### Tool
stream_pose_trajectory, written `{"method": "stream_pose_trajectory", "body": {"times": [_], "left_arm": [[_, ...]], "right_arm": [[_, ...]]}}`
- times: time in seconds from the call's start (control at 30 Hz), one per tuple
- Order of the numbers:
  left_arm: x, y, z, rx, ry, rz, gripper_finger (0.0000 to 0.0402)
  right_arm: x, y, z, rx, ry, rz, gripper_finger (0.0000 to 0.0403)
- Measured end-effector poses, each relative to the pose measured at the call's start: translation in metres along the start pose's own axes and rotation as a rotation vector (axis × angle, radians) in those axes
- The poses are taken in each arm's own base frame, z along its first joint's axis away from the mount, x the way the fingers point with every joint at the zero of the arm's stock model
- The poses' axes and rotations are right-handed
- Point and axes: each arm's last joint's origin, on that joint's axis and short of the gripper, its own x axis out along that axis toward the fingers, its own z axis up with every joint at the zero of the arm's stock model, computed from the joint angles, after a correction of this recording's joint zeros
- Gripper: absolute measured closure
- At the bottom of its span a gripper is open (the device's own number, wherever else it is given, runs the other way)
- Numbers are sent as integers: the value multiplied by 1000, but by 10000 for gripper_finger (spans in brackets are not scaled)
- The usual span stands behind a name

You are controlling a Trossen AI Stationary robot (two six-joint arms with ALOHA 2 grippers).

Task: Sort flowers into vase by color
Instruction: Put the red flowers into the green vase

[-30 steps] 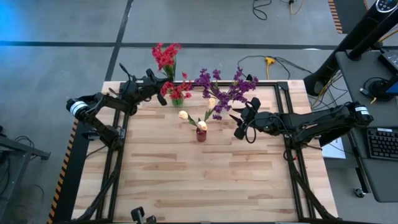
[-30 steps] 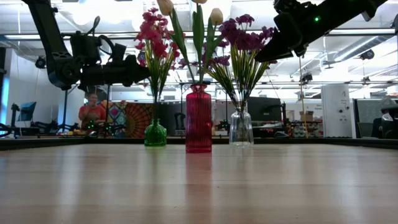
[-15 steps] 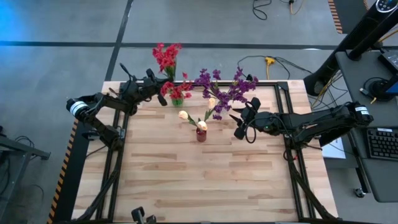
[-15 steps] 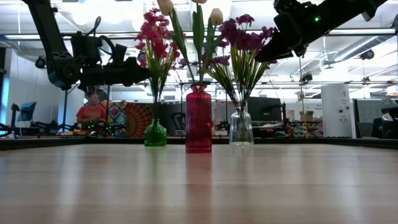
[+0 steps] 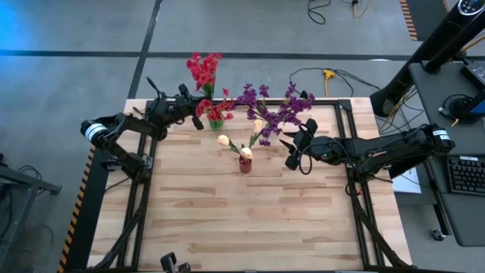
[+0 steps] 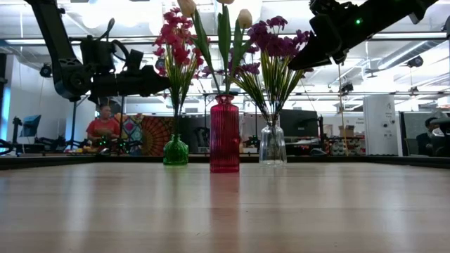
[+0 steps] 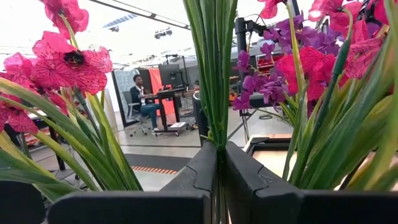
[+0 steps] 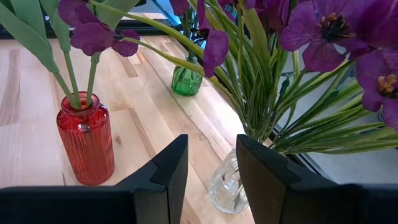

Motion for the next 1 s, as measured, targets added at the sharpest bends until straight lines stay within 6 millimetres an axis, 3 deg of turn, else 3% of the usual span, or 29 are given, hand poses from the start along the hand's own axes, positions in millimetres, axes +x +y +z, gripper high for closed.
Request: {"method": "stream_pose_trajectory", "body": {"times": [1.0], "left_arm": [[0,-1,1,53,-12,-46,400]], "right_arm": [[0,0,0,0,0,0,275]]}}
